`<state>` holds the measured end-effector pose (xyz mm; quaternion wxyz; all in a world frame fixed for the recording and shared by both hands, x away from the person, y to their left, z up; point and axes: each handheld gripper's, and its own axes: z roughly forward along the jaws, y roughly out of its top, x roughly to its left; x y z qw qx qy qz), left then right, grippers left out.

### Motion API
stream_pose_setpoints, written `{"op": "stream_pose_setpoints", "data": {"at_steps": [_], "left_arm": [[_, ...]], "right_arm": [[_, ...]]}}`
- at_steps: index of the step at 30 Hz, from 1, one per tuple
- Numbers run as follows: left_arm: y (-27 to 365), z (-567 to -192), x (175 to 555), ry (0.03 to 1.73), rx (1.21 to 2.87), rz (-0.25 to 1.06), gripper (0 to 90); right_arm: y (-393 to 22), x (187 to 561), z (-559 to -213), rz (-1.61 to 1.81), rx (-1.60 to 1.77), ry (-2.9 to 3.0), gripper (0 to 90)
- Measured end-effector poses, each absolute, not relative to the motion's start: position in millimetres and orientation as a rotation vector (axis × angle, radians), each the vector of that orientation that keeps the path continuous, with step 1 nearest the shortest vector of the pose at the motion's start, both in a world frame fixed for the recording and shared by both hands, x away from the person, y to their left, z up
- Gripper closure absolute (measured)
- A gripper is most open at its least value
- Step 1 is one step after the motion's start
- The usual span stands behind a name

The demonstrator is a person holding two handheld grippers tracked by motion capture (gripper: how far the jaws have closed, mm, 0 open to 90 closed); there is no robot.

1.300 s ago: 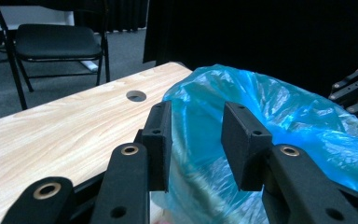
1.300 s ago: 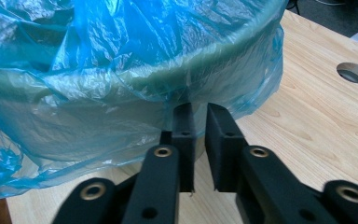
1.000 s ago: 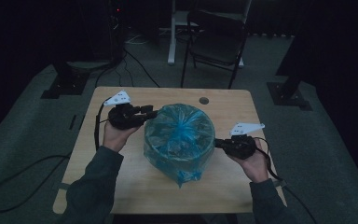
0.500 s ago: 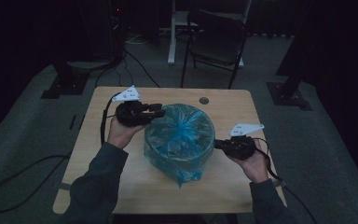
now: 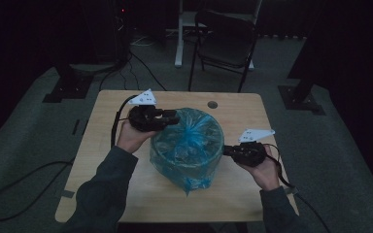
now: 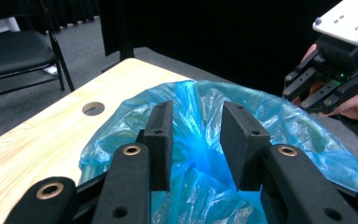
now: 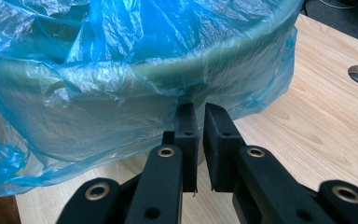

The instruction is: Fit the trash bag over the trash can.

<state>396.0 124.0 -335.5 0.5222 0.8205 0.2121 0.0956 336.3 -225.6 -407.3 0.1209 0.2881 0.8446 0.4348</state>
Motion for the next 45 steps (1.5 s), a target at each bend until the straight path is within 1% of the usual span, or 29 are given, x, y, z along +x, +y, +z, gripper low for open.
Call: {"op": "stream_pose_setpoints", "data": {"at_steps": [5,17,19,25,27,31,45], "left_arm": [[116.6,-334.5,398.3,0.5,2.0,0.236,64.4],[95.0,-332.7,402.4,0.462,2.076,0.224,64.0],[84.5,-333.1,402.7,0.427,2.118,0.207,64.0],[74.7,-332.9,403.3,0.41,2.167,0.204,60.9],[68.3,-335.0,403.5,0.388,2.217,0.208,60.8],[63.1,-338.9,403.3,0.375,2.268,0.223,60.7],[54.4,-342.2,404.2,0.369,2.343,0.289,61.3]], "right_arm": [[-225.7,336.8,-408.4,1.269,0.842,2.47,81.2],[-225.3,336.4,-409.1,1.266,0.835,2.48,79.7],[-225.4,336.2,-408.9,1.267,0.832,2.482,78.8],[-225.5,335.7,-408.7,1.267,0.82,2.486,76.5],[-225.7,335.5,-408.5,1.268,0.82,2.489,75.1],[-225.7,335.4,-408.7,1.268,0.819,2.491,74.5],[-226.9,335.2,-407.7,1.279,0.82,2.491,74.0]]}}
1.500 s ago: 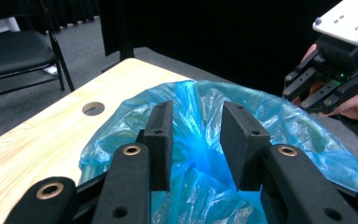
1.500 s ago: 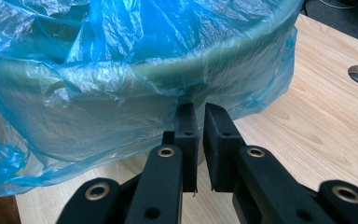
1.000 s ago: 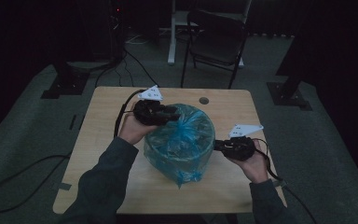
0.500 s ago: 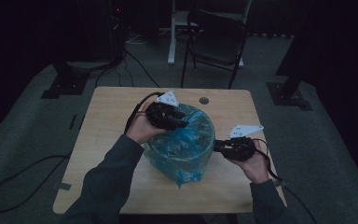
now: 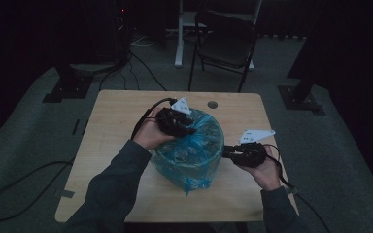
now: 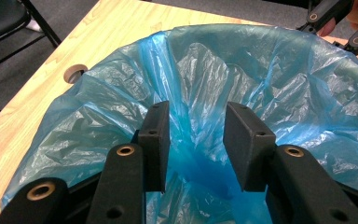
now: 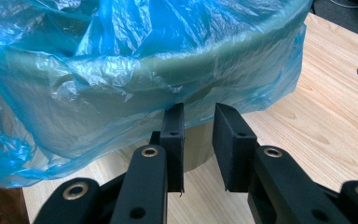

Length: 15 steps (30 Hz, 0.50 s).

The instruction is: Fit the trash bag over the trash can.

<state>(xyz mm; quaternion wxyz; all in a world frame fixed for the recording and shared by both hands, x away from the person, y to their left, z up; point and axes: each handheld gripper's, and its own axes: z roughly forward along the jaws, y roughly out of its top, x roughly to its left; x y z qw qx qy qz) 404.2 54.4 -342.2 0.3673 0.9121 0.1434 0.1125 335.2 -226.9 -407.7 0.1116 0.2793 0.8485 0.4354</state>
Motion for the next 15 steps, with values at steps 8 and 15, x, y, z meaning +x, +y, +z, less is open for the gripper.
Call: {"op": "stream_pose_setpoints", "data": {"at_steps": [8,15], "left_arm": [[46.7,-342.4,403.7,0.346,2.406,0.3,61.1],[48.4,-344.7,404.3,0.349,2.406,0.306,61.1]], "right_arm": [[-232.5,331.9,-402.5,1.297,0.806,2.494,70.2],[-238.9,326.3,-397.0,1.306,0.784,2.509,62.4]]}}
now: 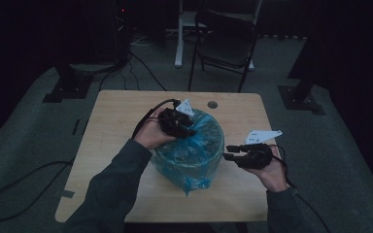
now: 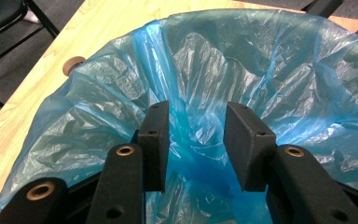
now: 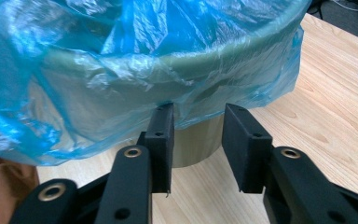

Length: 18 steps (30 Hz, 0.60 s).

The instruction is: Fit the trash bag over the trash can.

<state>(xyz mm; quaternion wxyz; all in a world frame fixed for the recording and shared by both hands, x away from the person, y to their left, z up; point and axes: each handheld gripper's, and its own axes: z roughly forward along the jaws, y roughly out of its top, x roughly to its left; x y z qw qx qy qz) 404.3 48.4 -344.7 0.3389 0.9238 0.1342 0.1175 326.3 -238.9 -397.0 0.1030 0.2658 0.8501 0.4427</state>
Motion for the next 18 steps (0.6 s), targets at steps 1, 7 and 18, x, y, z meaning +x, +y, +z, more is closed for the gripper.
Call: {"op": "stream_pose_setpoints", "data": {"at_steps": [1,7,18], "left_arm": [[48.6,-345.3,404.3,0.354,2.409,0.309,61.1],[47.0,-347.4,404.2,0.351,2.426,0.324,61.1],[41.7,-350.7,405.5,0.346,2.454,0.337,60.9]], "right_arm": [[-240.2,325.7,-396.0,1.32,0.782,2.51,61.1],[-237.9,324.4,-395.8,1.364,0.748,2.539,54.9],[-227.1,326.4,-398.6,1.393,0.726,2.544,64.1]]}}
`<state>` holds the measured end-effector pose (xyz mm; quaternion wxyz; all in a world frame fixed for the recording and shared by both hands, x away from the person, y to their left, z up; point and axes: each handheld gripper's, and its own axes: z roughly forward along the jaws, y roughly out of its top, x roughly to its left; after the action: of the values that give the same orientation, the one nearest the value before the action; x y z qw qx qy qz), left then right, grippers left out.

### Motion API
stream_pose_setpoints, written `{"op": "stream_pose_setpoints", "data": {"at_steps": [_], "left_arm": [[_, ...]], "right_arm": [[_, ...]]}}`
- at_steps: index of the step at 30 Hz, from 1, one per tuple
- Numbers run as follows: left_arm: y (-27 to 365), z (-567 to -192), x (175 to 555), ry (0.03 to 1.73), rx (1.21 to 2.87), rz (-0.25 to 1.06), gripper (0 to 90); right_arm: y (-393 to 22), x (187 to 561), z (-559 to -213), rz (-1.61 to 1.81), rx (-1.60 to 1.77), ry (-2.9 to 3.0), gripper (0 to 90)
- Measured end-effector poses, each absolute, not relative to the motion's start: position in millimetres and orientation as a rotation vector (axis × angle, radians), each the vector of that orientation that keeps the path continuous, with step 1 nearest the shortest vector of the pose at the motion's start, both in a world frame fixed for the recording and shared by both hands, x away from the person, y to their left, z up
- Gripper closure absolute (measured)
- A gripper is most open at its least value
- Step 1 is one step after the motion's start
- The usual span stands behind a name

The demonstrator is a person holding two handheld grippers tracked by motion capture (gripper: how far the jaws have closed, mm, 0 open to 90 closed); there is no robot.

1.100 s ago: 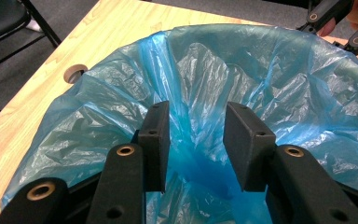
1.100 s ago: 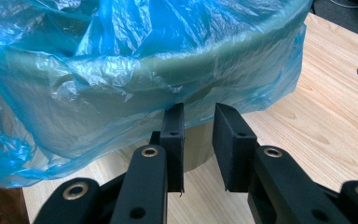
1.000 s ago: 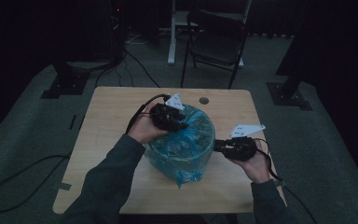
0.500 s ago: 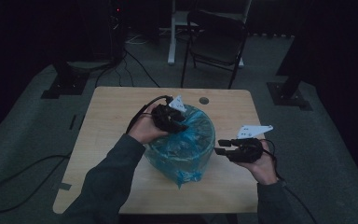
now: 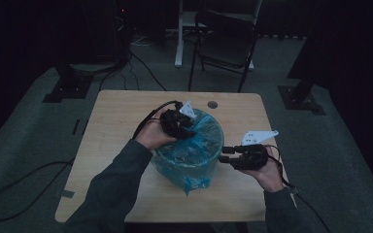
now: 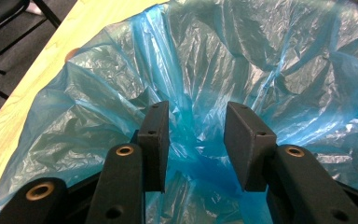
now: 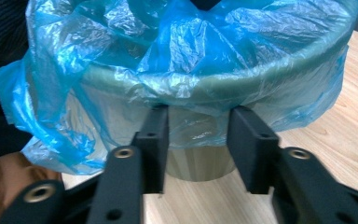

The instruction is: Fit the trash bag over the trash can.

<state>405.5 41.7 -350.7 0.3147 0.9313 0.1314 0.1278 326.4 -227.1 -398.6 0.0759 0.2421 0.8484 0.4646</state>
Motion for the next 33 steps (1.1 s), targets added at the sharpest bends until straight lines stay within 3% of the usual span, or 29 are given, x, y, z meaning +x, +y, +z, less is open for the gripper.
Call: {"op": "stream_pose_setpoints", "data": {"at_steps": [6,18,33], "left_arm": [[36.9,-352.7,406.8,0.343,2.484,0.354,60.4],[25.9,-359.4,410.1,0.337,2.578,0.402,59.1],[11.2,-363.8,410.7,0.295,2.687,0.46,58.5]], "right_arm": [[-225.5,327.3,-400.3,1.383,0.728,2.534,80.9],[-224.8,327.3,-401.7,1.381,0.722,2.545,89.9],[-224.1,327.2,-401.8,1.376,0.709,2.56,90.0]]}}
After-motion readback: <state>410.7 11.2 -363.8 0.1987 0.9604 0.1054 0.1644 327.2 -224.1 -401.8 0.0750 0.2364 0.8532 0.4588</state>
